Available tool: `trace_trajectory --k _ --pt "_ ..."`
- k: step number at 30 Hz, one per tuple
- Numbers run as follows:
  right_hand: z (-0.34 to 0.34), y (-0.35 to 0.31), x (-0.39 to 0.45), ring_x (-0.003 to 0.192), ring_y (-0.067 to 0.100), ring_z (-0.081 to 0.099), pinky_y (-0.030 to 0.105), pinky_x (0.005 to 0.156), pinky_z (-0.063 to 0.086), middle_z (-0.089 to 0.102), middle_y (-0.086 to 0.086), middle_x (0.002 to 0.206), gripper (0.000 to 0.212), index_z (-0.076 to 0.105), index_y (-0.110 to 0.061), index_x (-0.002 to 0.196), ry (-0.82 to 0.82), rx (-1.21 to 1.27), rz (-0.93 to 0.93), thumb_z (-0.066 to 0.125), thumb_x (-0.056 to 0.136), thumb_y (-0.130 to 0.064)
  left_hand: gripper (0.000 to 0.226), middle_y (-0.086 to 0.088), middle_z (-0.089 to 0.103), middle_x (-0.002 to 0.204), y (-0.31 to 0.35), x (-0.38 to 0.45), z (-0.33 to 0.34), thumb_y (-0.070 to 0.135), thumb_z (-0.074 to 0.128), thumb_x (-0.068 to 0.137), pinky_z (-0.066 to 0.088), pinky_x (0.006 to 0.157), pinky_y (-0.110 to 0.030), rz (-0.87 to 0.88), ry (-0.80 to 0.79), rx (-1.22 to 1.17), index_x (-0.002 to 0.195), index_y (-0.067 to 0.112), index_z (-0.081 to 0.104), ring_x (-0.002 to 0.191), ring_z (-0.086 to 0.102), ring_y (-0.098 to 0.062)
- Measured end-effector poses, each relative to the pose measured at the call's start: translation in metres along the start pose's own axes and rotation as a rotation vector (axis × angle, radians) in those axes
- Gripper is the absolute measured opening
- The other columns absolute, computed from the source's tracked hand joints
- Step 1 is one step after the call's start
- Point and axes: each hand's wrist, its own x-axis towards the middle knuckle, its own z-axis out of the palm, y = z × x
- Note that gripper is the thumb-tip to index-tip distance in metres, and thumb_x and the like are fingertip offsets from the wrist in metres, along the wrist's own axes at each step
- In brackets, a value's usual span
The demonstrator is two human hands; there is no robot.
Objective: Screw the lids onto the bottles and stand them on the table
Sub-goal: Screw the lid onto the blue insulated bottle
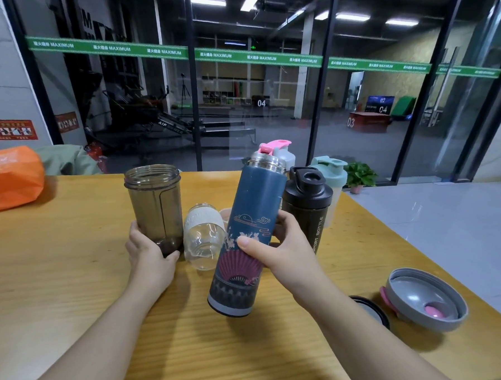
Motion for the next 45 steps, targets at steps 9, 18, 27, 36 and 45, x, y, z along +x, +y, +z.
trace_trajectory --k 9,18,27,36,45 --pt "-0.003 0.006 -0.009 0.112 0.004 0.058 0.038 0.092 0.054 0.061 -0.014 0.12 0.087 0.045 -0.031 0.127 0.032 0.038 0.002 0.08 0.051 -0.054 0.101 -0.023 0.019 0.147 0.004 -0.006 0.0 0.004 0.072 0.079 0.03 0.105 -0.047 -0.015 0.037 0.04 0.149 0.008 -0.002 0.132 0.029 -0.04" --pt "-0.001 0.008 -0.016 0.113 0.005 0.058 0.036 0.091 0.055 0.06 -0.013 0.122 0.086 0.043 -0.034 0.128 0.053 0.017 0.004 0.08 0.054 -0.054 0.086 -0.018 0.01 0.154 0.008 -0.02 -0.012 -0.001 0.057 0.084 0.02 0.111 -0.04 0.021 0.075 -0.131 0.15 0.008 0.002 0.141 0.016 -0.032" --pt "0.001 0.002 -0.024 0.097 -0.004 0.061 0.012 0.073 0.051 0.065 -0.016 0.106 0.057 0.049 -0.031 0.117 0.113 0.063 -0.108 0.082 0.073 -0.016 0.067 -0.013 0.028 0.143 0.027 -0.059 -0.016 0.048 0.042 0.092 0.015 0.116 -0.027 0.869 0.089 -0.128 0.142 0.006 0.026 0.139 0.021 -0.017" --pt "-0.001 -0.006 -0.031 0.087 0.004 0.07 0.021 0.071 0.055 0.072 -0.019 0.088 0.042 0.05 -0.019 0.107 0.075 0.243 -0.178 0.074 0.079 0.0 0.083 0.015 0.035 0.141 0.028 -0.077 -0.007 0.065 0.069 0.067 0.044 0.102 -0.047 0.8 -0.268 -0.296 0.136 0.034 0.034 0.129 0.044 -0.019" --pt "-0.01 0.003 -0.029 0.099 0.024 0.07 0.036 0.074 0.059 0.07 0.008 0.11 0.059 0.049 -0.009 0.123 0.106 0.362 -0.105 0.077 0.073 -0.018 0.102 -0.011 0.061 0.116 0.045 -0.091 -0.006 0.041 0.097 0.028 0.058 0.068 -0.043 0.049 -0.712 -0.965 0.12 0.028 0.054 0.094 0.068 -0.033"
